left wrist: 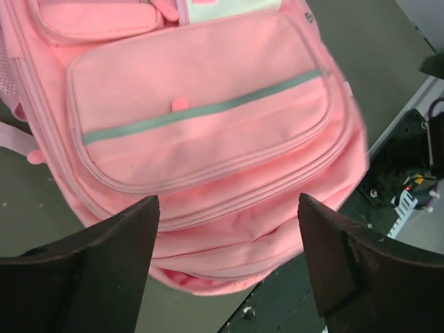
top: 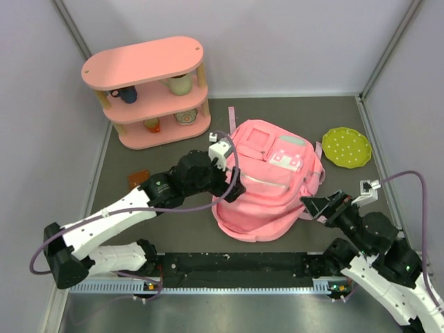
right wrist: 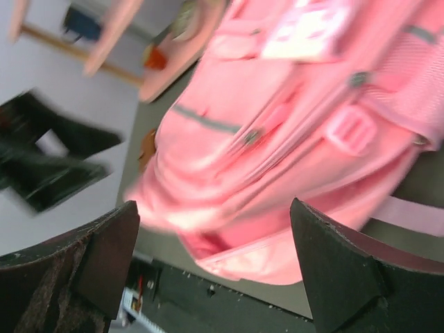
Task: Pack the student bag
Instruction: Adjust the student bag at the center of the board.
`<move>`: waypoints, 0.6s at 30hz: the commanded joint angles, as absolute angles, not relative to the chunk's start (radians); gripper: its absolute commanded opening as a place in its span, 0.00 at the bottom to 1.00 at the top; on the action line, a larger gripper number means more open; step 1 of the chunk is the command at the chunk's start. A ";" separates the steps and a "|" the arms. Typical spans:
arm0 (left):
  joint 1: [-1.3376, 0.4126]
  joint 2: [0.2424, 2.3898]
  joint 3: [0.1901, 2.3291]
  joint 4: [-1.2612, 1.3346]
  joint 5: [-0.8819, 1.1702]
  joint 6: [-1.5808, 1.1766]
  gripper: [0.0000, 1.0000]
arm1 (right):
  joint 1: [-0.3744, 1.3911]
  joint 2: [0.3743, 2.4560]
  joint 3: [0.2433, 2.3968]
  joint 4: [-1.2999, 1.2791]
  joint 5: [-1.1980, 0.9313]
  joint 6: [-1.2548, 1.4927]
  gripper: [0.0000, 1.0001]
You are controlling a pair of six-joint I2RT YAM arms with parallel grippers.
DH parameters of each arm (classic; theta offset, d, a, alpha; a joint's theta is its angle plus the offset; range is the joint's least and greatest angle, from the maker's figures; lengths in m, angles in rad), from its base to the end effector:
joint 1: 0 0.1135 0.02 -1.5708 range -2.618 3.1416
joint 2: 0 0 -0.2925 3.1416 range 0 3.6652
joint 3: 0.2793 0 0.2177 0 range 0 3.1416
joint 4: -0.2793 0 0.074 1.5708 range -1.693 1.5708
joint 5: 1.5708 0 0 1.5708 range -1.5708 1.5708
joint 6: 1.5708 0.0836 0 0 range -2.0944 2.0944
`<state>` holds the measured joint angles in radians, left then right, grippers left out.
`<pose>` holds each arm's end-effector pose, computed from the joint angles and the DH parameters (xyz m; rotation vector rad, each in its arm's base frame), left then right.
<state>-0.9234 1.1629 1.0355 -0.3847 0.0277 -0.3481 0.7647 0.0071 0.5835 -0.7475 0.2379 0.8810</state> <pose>0.1529 -0.2060 0.3377 0.6366 2.0894 -0.7831 0.0304 0.0019 0.2535 0.2911 1.8218 0.9839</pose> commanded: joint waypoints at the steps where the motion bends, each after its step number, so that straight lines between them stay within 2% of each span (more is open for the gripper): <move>1: -0.916 0.970 1.005 -0.319 0.011 -0.330 0.91 | 0.772 -0.002 0.586 -0.936 0.506 1.072 0.88; 2: -0.917 0.947 1.002 -0.319 0.009 -0.319 0.98 | 0.773 0.029 0.578 -0.949 0.511 1.100 0.88; 6: -0.914 0.888 1.011 -0.328 -0.070 -0.288 0.99 | 0.772 0.087 0.526 -0.950 0.522 1.225 0.88; 7: -0.911 0.894 1.009 -0.342 -0.163 -0.299 0.99 | 0.772 0.103 0.522 -0.948 0.526 1.241 0.89; 9: -0.890 0.925 1.006 -0.374 -0.224 -0.321 0.99 | 0.772 0.147 0.509 -0.946 0.547 1.267 0.89; 12: -0.760 1.046 0.993 -0.332 -0.112 -0.336 0.99 | 0.772 0.212 0.509 -0.948 0.574 1.282 0.90; 13: -0.652 1.070 0.982 -0.304 0.035 -0.353 0.99 | 0.772 0.228 0.509 -0.948 0.575 1.290 0.91; 18: -0.398 1.253 0.923 -0.065 0.320 -0.475 0.99 | 0.772 0.339 0.486 -0.904 0.558 1.313 0.95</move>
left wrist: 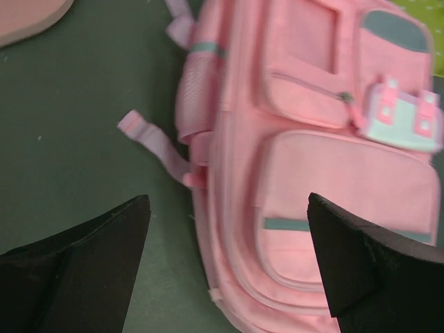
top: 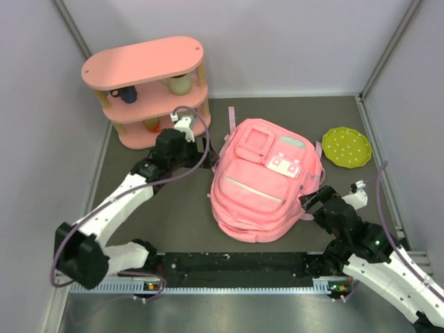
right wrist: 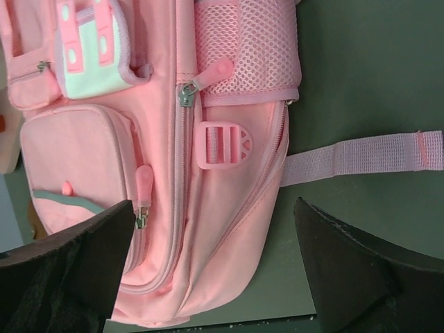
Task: Pack the student bag
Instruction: Adjust the student bag at the center of the board.
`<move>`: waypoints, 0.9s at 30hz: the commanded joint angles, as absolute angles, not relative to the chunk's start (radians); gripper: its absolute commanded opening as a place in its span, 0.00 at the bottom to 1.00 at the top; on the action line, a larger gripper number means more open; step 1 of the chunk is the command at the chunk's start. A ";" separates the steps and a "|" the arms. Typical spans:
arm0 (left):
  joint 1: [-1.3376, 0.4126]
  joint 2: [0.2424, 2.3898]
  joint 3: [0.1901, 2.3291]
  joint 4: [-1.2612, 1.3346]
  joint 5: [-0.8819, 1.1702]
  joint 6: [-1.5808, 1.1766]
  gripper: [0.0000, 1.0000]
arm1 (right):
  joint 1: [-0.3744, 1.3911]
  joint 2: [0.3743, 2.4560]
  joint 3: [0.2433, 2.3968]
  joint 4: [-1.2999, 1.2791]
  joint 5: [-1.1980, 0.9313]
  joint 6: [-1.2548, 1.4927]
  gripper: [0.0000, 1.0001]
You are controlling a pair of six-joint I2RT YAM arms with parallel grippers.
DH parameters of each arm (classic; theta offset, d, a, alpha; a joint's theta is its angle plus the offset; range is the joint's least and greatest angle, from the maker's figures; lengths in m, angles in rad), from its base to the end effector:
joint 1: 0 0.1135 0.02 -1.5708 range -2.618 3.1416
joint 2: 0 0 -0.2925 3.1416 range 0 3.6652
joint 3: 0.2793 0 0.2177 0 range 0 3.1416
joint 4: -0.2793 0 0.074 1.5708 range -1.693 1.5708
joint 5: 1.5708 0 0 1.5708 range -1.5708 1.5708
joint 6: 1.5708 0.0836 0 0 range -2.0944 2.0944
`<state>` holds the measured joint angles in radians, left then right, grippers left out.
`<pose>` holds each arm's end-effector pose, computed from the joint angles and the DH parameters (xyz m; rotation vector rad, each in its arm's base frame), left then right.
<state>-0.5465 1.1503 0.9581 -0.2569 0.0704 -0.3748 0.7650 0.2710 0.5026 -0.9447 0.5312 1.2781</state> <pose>0.2184 -0.1398 0.3311 0.2242 2.0688 -0.6465 0.0571 -0.0038 0.2027 0.8254 2.0647 0.5472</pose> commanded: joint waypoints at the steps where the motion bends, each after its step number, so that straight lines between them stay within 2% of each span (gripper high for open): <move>1: -0.387 1.285 0.936 -0.049 0.348 -0.495 0.99 | 0.766 0.356 0.473 -0.858 0.551 1.305 0.96; 5: -0.350 1.442 0.994 -0.008 0.593 -0.523 0.99 | 0.677 0.455 0.428 -0.677 0.441 1.215 0.97; 11: -0.347 1.543 0.956 0.175 0.673 -0.583 0.99 | 0.386 0.603 0.332 -0.334 0.045 1.089 0.98; 14: -0.348 1.623 0.947 0.219 0.739 -0.603 0.99 | 0.325 0.647 0.278 -0.148 -0.064 1.043 0.98; 17: -0.348 1.663 0.919 0.267 0.752 -0.623 0.99 | 0.298 0.725 0.281 -0.066 -0.130 0.968 0.98; 22: -0.357 1.664 0.844 0.331 0.775 -0.660 0.98 | 0.278 0.919 0.424 -0.029 -0.189 0.813 0.98; 27: -0.396 1.576 0.744 0.342 0.753 -0.679 0.95 | 0.272 1.138 0.599 0.027 -0.284 0.697 0.98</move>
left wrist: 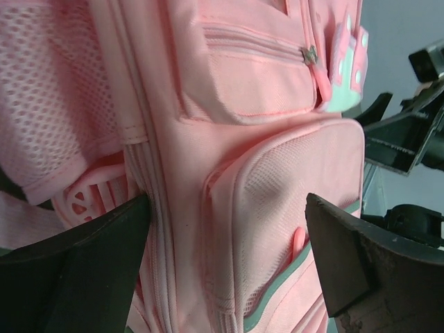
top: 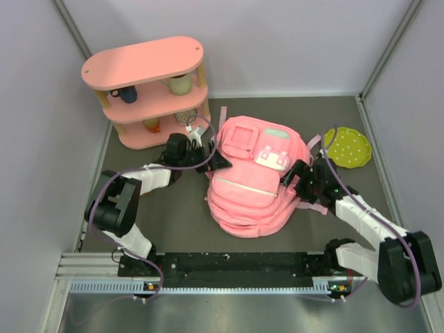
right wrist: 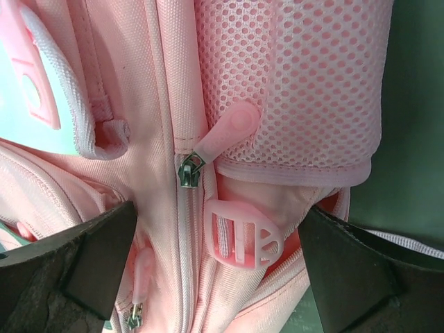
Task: Pack the student bag
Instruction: Adjust the student bag at the center of the board.
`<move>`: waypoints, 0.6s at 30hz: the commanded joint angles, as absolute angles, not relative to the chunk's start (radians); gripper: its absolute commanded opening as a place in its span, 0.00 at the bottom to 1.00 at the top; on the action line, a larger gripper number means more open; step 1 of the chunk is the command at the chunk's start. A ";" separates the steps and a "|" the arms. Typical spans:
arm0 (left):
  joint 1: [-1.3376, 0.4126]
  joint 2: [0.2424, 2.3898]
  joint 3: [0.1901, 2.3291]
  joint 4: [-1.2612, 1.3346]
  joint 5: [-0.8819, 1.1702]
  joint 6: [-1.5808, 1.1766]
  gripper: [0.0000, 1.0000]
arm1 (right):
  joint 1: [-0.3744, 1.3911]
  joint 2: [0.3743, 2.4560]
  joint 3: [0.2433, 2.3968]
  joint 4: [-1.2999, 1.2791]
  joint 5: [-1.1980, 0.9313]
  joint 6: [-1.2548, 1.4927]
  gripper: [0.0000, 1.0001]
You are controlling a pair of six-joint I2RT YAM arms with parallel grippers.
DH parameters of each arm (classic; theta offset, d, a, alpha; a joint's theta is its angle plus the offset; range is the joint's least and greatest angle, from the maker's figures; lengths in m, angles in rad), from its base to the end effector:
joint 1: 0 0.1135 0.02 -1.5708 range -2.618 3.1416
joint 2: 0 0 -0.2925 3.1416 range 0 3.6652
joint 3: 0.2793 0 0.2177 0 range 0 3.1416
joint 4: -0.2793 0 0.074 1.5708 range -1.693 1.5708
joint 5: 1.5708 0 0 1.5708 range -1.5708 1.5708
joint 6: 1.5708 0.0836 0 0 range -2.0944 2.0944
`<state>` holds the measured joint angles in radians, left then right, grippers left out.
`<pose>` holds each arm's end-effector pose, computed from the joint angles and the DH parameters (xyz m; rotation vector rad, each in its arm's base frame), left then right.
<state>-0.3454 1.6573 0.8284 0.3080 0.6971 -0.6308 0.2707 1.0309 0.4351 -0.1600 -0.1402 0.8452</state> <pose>0.3118 -0.1692 0.2225 0.1443 2.2267 -1.2939 0.1806 0.0622 0.1891 0.6177 2.3508 0.7000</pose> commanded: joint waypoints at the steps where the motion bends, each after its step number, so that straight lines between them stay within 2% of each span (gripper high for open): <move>1: -0.402 1.554 0.724 0.347 0.746 -0.686 0.94 | 0.268 1.172 0.627 0.034 -0.314 0.666 0.98; 6: -0.498 1.382 0.602 0.318 0.661 -0.726 0.94 | 0.252 1.369 0.855 0.014 -0.348 0.572 0.99; 10: -0.642 1.286 0.618 0.194 0.575 -0.690 0.95 | 0.195 1.512 1.015 0.003 -0.370 0.572 0.99; 12: -0.660 1.266 0.626 0.147 0.525 -0.673 0.95 | 0.169 1.578 1.115 -0.044 -0.411 0.572 0.99; 15: -0.658 1.200 0.635 0.031 0.383 -0.640 0.97 | 0.137 1.571 1.173 -0.123 -0.397 0.539 0.99; 18: -0.657 1.119 0.670 -0.112 0.237 -0.600 0.99 | 0.133 1.471 1.160 -0.231 -0.252 0.474 0.99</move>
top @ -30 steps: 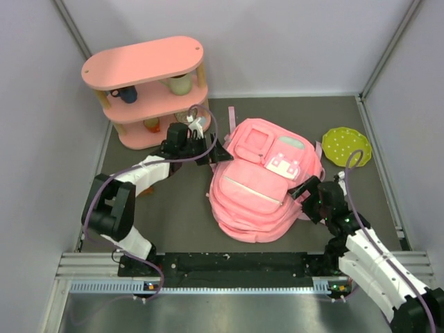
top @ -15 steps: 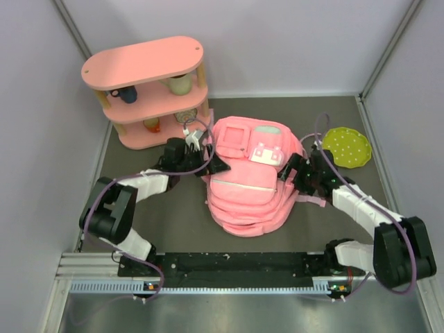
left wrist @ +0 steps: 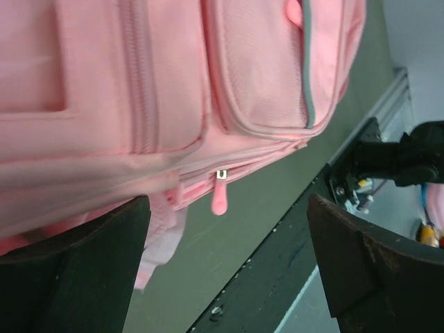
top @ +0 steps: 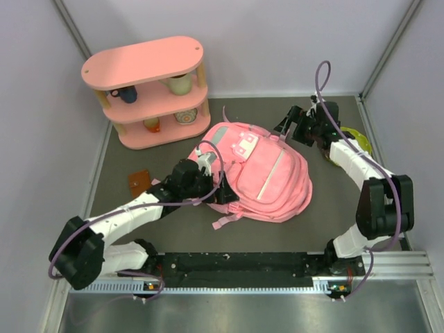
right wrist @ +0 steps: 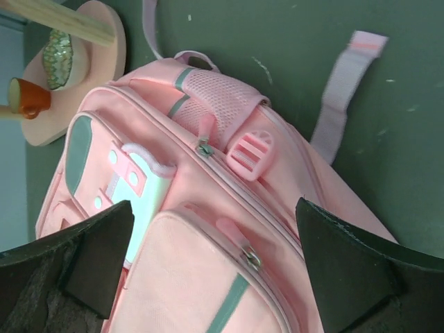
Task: Pack the student bag
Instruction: Adjust the student bag at the center of the board, then zip the student bag at the center of the board.
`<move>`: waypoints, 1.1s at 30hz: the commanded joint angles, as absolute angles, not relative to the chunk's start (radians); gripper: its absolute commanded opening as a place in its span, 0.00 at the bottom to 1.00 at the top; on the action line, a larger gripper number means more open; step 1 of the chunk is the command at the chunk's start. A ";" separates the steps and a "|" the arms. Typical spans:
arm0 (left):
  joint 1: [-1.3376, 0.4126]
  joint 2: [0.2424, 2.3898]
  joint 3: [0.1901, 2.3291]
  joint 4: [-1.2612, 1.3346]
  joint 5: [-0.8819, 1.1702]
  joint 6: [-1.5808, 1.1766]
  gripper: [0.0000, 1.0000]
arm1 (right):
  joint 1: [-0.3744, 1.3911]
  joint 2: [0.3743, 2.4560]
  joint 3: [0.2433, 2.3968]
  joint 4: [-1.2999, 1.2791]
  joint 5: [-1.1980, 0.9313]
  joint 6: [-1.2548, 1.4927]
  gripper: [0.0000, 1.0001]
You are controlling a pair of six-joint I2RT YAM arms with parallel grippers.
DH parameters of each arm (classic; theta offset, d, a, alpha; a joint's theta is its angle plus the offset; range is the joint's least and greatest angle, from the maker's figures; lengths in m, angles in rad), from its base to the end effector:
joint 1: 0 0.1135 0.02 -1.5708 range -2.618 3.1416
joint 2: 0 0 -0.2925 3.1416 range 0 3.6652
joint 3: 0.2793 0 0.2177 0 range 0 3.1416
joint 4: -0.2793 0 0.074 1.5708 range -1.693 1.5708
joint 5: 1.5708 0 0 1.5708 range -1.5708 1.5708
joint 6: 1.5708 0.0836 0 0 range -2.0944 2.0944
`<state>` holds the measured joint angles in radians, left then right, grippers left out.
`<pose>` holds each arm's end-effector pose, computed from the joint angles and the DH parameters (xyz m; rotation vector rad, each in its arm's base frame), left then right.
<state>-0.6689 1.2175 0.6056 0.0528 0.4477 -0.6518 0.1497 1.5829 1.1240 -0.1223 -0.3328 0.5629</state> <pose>0.1746 -0.1842 0.2376 0.3121 2.3149 -1.2041 0.3575 0.0815 0.2831 0.2571 2.2020 0.7631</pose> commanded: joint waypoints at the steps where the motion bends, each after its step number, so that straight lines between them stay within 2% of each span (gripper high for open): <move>1: -0.657 1.102 0.675 -0.130 0.209 -0.594 0.99 | 0.135 1.394 1.143 -0.253 -0.227 0.466 0.99; 3: -0.655 1.071 0.686 -0.172 0.142 -0.583 0.99 | 0.135 1.307 1.062 -0.284 -0.210 0.456 0.99; 7: -0.653 1.020 0.673 -0.186 0.085 -0.580 0.99 | 0.146 1.038 0.876 -0.319 -0.305 0.518 0.97; 11: -0.650 1.067 0.675 -0.169 0.074 -0.590 0.99 | 0.225 0.708 0.688 -0.391 -0.311 0.623 0.86; 15: -0.649 1.162 0.696 -0.160 0.149 -0.615 0.99 | 0.409 0.573 0.621 -0.457 -0.283 0.776 0.76; 21: -0.647 1.219 0.670 -0.068 0.172 -0.676 0.99 | 0.708 0.555 0.566 -0.456 -0.071 0.954 0.75; 25: -0.647 1.233 0.657 -0.042 0.166 -0.735 0.99 | 0.972 0.655 0.542 -0.388 0.133 1.086 0.75; 28: -0.647 1.249 0.635 -0.009 0.134 -0.762 0.93 | 1.081 0.738 0.522 -0.283 0.288 1.184 0.74; 29: -0.647 1.256 0.637 0.029 0.126 -0.775 0.83 | 1.109 0.811 0.523 -0.241 0.296 1.213 0.74; 31: -0.649 1.284 0.655 0.028 0.123 -0.776 0.73 | 1.118 0.876 0.538 -0.232 0.310 1.264 0.73; 33: -0.649 1.304 0.664 0.034 0.117 -0.779 0.59 | 1.121 0.960 0.555 -0.212 0.314 1.319 0.72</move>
